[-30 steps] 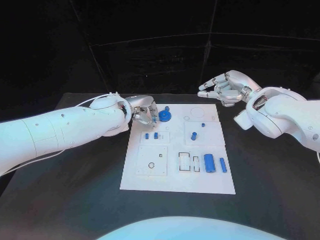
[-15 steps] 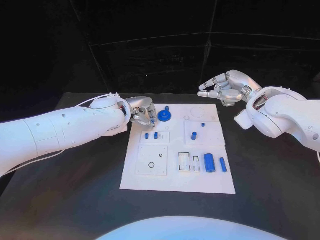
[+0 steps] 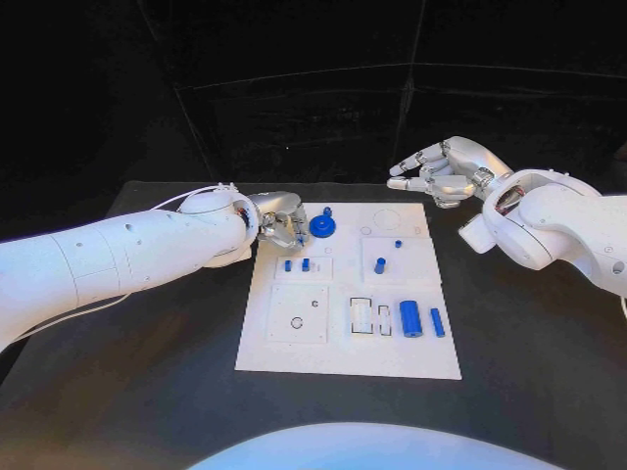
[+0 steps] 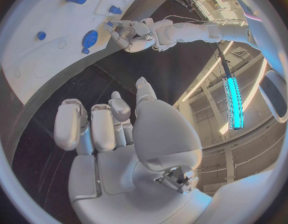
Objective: Assemble the parts on the task board
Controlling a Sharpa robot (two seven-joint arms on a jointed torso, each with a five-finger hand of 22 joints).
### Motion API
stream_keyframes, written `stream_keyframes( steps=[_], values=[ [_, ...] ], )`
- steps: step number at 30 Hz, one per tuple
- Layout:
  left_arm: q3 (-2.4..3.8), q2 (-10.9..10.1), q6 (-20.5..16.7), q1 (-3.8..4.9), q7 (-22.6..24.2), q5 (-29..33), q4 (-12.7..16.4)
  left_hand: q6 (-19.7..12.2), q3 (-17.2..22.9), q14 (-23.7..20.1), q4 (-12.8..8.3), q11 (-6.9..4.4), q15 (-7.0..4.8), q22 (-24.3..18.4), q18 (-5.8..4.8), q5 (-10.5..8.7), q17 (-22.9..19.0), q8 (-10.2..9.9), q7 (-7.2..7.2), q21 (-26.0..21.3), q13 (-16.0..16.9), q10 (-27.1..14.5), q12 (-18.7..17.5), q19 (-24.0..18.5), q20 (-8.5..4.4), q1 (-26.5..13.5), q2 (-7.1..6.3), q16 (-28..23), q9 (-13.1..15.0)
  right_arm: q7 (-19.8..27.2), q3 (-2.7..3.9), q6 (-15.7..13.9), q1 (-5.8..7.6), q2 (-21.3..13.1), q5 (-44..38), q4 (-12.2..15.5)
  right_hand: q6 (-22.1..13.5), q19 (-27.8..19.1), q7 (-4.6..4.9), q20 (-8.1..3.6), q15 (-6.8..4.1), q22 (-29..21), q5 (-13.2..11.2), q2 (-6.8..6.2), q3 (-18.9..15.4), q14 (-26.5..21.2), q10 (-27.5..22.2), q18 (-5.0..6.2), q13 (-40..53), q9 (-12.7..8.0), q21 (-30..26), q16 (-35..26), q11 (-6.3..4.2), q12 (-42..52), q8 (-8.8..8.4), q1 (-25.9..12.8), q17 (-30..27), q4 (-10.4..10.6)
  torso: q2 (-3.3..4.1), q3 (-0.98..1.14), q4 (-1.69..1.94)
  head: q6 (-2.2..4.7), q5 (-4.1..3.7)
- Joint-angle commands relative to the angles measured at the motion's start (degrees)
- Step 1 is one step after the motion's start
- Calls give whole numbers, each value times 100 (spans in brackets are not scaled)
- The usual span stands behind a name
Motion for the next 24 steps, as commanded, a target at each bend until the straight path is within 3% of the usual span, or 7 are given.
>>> stream_keyframes(
  steps=[1,11,19,24],
  values=[
    [3,19,29,-2,-3,24,2,46,-9,183,18,3,-11,4,-105,26,-1,-30,5,15,10,38,-10,-30,6,-56,-7,16,-9,50,3,-2,11,5,14,5,-31,-29,5,-5,-20,1,32,42,-26,165,-31,38,-2,-8,-26,-14,10,25,26,15,3,0,-1,3,0,-3,-4],
    [3,56,136,-9,-95,20,-34,42,-24,181,17,4,-10,-3,-102,23,-12,-39,4,6,10,37,-24,-35,7,-62,-19,13,-10,49,3,-1,11,2,14,11,-31,-29,5,-5,-20,1,32,42,-26,165,-31,38,-2,-8,-26,-14,10,25,26,15,3,0,0,4,1,1,-11],
    [2,74,371,-10,-239,16,-56,-87,-295,163,91,53,32,-21,-99,17,-87,-166,33,-33,-1,-80,-191,-62,39,-266,-212,-4,-36,50,3,-4,11,1,14,12,-31,-29,5,-5,-20,1,32,42,-26,165,-31,38,-2,-8,-26,-14,10,25,26,15,3,0,0,2,1,-5,-14],
    [2,79,402,-11,-255,16,-59,-97,-345,159,104,58,34,-22,-98,17,-101,-183,36,-39,1,-89,-215,-65,44,-280,-230,-7,-36,51,3,-5,11,2,14,11,-31,-29,5,-5,-20,1,32,42,-26,165,-31,38,-2,-8,-26,-14,10,25,26,15,3,0,-1,3,-2,-18,-10]
  ],
)
